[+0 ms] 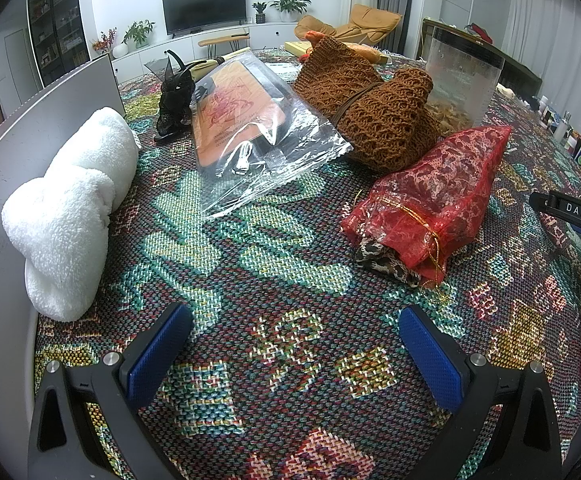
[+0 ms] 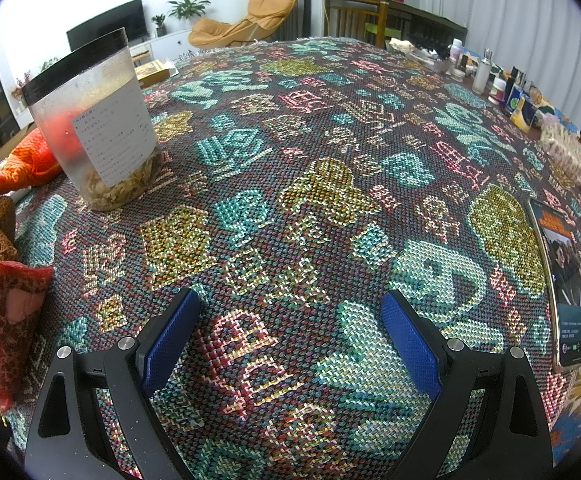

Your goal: Organize soft objects

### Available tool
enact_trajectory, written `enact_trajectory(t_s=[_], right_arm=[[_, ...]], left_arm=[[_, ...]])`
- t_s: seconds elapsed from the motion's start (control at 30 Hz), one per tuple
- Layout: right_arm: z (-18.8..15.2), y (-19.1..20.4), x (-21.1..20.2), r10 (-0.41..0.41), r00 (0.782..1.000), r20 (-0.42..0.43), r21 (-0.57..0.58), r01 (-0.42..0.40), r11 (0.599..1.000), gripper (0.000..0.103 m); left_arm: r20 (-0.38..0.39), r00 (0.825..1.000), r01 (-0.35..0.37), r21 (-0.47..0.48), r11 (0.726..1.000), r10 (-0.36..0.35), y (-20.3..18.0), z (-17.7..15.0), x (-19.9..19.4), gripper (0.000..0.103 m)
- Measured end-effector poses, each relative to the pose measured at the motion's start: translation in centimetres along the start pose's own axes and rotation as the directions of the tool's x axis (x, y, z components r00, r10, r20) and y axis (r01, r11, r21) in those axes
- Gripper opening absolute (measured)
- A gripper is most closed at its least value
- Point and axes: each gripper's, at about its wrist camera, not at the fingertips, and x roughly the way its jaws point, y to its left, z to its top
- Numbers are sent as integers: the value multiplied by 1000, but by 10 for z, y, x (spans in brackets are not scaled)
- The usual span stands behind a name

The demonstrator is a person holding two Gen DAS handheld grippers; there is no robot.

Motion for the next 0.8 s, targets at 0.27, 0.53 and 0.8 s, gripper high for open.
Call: enact_trajectory(t_s=[0.27, 0.53, 0.8], right_arm=[[0, 0, 0, 0, 1000, 0, 0, 0, 1000, 94], [0, 0, 0, 0, 1000, 0, 0, 0, 1000, 94], [0, 0, 0, 0, 1000, 0, 0, 0, 1000, 94]], left_arm=[[0, 1000, 1, 0, 1000, -1, 1, 0, 0, 103], [-1, 1000, -3, 1, 1000, 3, 1, 1, 0, 103], [-1, 1000, -2, 0, 1000, 2, 0, 1, 0, 103]])
